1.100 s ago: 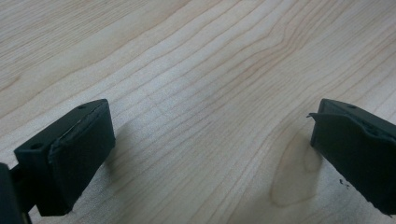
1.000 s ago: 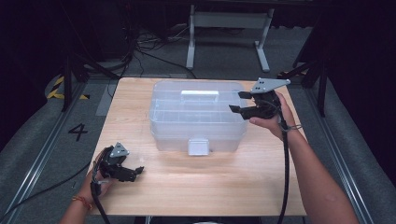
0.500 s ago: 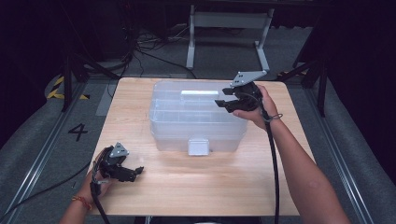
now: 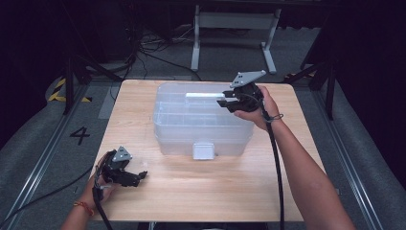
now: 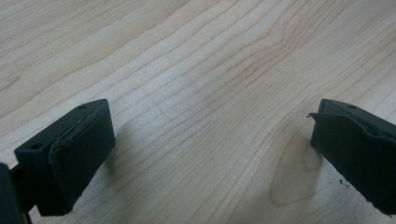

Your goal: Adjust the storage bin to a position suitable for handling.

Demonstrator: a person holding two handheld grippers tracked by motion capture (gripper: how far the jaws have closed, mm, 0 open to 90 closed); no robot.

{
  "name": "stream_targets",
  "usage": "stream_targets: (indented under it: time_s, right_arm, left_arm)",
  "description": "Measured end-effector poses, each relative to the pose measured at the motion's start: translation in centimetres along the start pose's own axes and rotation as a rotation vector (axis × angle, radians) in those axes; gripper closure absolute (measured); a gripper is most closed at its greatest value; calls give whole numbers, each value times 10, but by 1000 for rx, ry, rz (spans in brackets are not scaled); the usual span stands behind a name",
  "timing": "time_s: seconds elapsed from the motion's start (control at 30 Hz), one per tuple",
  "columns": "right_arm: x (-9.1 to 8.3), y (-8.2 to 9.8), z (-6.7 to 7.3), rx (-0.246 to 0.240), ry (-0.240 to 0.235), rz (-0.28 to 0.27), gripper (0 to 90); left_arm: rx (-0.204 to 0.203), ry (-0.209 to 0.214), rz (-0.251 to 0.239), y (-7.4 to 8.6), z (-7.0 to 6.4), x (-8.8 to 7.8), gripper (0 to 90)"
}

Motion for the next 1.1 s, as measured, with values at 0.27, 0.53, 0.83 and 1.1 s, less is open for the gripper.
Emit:
stream_targets:
  time_s: [0.27, 0.53, 0.83, 1.1]
  right_arm:
    - [5, -3, 1, -7, -3, 1, 736]
    - [5, -4, -1, -10, -5, 16, 742]
    - [6, -10, -9, 13, -40, 29, 742]
    - [6, -13, -13, 24, -47, 34, 741]
  left_arm:
    - [-6, 8, -6, 2, -2, -1, 4]
    - [11, 26, 6, 0, -3, -1, 29]
    - [24, 13, -15, -5, -2, -5, 235]
    - [46, -20, -92, -35, 0, -14, 366]
Point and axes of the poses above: each handheld gripper's, and its own axes: x roughly forward along the jaws, y roughly out of its underside, z roughly to its left, the point moved 8 cm from there along x, roughly forward along the jaws, and after that the axes turned 4 degrees about -x, right-handed, at the moved point
